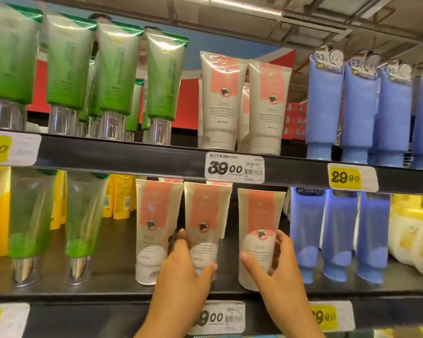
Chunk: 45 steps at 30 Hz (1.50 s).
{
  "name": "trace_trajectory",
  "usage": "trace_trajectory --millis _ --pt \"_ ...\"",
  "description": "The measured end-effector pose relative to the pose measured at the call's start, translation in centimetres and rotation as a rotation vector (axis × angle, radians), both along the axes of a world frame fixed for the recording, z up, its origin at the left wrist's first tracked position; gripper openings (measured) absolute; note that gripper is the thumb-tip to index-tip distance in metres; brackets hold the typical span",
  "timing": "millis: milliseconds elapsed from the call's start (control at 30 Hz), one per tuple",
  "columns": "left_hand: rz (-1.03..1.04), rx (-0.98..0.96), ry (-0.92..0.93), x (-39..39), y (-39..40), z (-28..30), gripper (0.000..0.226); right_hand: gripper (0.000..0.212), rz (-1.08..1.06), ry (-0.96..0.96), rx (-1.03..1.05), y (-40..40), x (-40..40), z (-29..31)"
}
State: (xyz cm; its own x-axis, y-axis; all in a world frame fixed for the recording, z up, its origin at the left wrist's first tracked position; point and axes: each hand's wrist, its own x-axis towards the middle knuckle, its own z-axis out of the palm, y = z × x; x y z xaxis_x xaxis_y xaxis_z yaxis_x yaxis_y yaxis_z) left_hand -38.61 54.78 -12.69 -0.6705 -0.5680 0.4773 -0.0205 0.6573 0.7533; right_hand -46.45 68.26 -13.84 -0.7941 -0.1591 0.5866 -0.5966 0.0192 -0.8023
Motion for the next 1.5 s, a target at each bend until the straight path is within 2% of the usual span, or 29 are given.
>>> trace_trajectory --millis 100,400,667,967,1100,1167,1233,1300,1333,1433,1500 --pt "0.007 0.026 0.026 -0.2 0.0 -0.2 0.057 0.064 -0.002 -0.007 0.062 0.5 -0.1 -0.4" --pt "-0.036 0.07 0.016 0.1 -0.2 0.0 0.067 0.048 0.091 -0.02 0.081 0.6 -0.4 0.0" --pt "-0.121 0.142 0.071 1.5 0.0 0.2 0.047 0.055 0.083 -0.014 0.11 0.6 0.0 0.5" --pt "-0.32 0.391 0.1 5.3 1.7 0.6 0.043 0.057 0.079 -0.055 0.111 0.7 -0.1 1.3" --pt "-0.381 0.443 0.113 7.2 2.7 0.1 0.044 0.068 0.067 -0.089 0.053 1.4 0.9 1.5" --pt "-0.418 0.483 0.117 8.3 3.3 -0.6 0.045 0.062 0.027 -0.071 -0.004 2.1 1.9 1.3" --pt "-0.449 0.526 0.141 9.1 3.9 -1.7 0.043 0.044 0.028 -0.042 -0.057 2.8 3.3 0.9" --pt "-0.455 0.574 0.182 9.8 4.5 -3.2 0.039 0.023 0.112 -0.055 -0.088 3.5 4.9 0.2" --pt "-0.45 0.597 0.2 10.1 4.9 -3.9 0.038 0.019 0.16 -0.072 -0.095 3.9 5.8 -0.4" --pt "-0.424 0.64 0.219 10.7 5.9 -6.1 0.038 0.014 0.29 -0.164 -0.09 4.6 8.1 -1.9" --pt "-0.402 0.656 0.215 11.2 6.6 -7.3 0.039 0.017 0.378 -0.244 -0.079 5.0 9.6 -2.9"
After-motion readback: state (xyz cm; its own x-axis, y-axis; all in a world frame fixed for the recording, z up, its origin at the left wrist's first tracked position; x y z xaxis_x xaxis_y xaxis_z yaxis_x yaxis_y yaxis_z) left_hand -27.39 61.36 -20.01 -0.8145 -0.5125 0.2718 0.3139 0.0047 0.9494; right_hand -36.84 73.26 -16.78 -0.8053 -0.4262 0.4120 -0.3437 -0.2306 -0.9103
